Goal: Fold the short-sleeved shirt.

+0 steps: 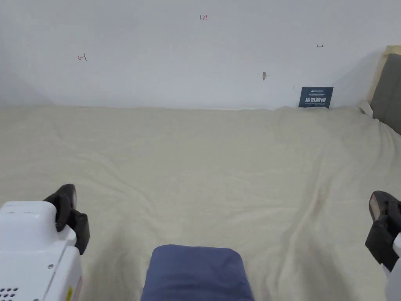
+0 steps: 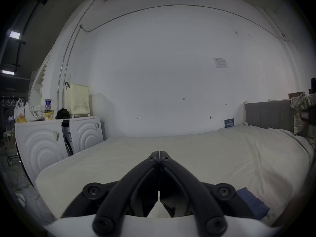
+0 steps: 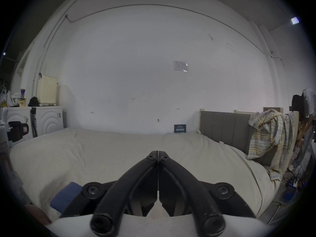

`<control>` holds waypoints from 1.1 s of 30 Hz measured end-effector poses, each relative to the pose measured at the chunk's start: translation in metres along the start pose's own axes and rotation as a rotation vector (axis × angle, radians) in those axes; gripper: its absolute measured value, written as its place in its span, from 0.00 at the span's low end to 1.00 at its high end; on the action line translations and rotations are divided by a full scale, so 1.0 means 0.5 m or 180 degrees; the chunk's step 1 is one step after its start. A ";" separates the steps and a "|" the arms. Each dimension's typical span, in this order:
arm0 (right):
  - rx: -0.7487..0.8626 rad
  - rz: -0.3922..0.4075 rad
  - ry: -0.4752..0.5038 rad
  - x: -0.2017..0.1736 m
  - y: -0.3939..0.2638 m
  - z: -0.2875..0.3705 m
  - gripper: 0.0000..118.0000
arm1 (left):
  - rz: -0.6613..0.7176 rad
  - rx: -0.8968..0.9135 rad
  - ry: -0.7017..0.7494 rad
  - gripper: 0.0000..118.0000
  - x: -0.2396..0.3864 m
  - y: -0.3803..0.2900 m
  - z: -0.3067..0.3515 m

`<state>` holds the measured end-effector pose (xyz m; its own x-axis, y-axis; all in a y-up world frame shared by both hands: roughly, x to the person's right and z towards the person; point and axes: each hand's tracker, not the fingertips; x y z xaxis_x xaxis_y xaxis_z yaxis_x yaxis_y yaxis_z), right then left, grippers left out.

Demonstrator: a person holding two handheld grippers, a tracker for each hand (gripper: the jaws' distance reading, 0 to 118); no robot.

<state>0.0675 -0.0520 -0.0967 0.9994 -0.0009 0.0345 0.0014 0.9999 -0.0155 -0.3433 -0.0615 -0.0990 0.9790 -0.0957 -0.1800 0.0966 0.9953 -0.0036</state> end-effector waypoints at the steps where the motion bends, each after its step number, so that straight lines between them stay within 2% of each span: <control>1: 0.0003 -0.0014 0.0110 -0.001 0.017 -0.004 0.00 | -0.0007 0.0004 0.0003 0.00 -0.013 0.010 0.000; 4: -0.0550 0.0043 0.0676 -0.026 0.060 -0.056 0.00 | 0.0088 -0.0235 -0.0212 0.00 -0.049 0.036 -0.008; 7: -0.1809 -0.0011 0.1525 -0.078 0.047 -0.147 0.00 | 0.0315 -0.0698 -0.0420 0.00 -0.069 0.031 -0.023; 9: -0.2614 0.0013 0.1893 -0.121 -0.001 -0.198 0.00 | 0.0507 -0.0963 -0.0622 0.00 -0.076 0.009 -0.030; 10: -0.2875 0.0142 0.1940 -0.145 -0.029 -0.213 0.00 | 0.0570 -0.1078 -0.0707 0.00 -0.077 -0.005 -0.032; 13: -0.3375 0.0843 0.1821 -0.219 -0.123 -0.239 0.00 | 0.0701 -0.1411 -0.0827 0.00 -0.078 -0.053 -0.041; 15: -0.3612 0.1237 0.1823 -0.253 -0.178 -0.251 0.00 | 0.1032 -0.1710 -0.0921 0.00 -0.084 -0.084 -0.053; 18: -0.3851 0.1388 0.1842 -0.274 -0.245 -0.259 0.00 | 0.1415 -0.2173 -0.1177 0.00 -0.096 -0.113 -0.098; 22: -0.3833 0.1115 0.1781 -0.264 -0.240 -0.269 0.00 | 0.1976 -0.2810 -0.1846 0.02 -0.126 -0.163 -0.206; 24: -0.3852 0.0969 0.1807 -0.251 -0.239 -0.271 0.00 | 0.2562 -0.3070 -0.2265 0.18 -0.131 -0.206 -0.253; 26: -0.3848 0.0746 0.1847 -0.233 -0.244 -0.273 0.00 | 0.2862 -0.3444 -0.2578 0.58 -0.123 -0.255 -0.294; 27: -0.3857 0.0637 0.1866 -0.225 -0.246 -0.275 0.00 | 0.2892 -0.3573 -0.2724 0.81 -0.113 -0.277 -0.310; 28: -0.3873 0.0545 0.1883 -0.217 -0.250 -0.279 0.00 | 0.2816 -0.3743 -0.2828 1.00 -0.104 -0.297 -0.323; 31: -0.3947 0.0240 0.1877 -0.198 -0.255 -0.287 0.00 | 0.2776 -0.4042 -0.2787 1.00 -0.080 -0.341 -0.337; 33: -0.3948 0.0212 0.1880 -0.194 -0.259 -0.289 0.00 | 0.3098 -0.3984 -0.2993 1.00 -0.058 -0.377 -0.354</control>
<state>-0.0245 -0.1835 -0.2426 0.8644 -0.2724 -0.4226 -0.3289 0.3296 -0.8850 -0.4217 -0.2442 -0.2674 0.4075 0.9129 -0.0247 -0.2404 0.0811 -0.9673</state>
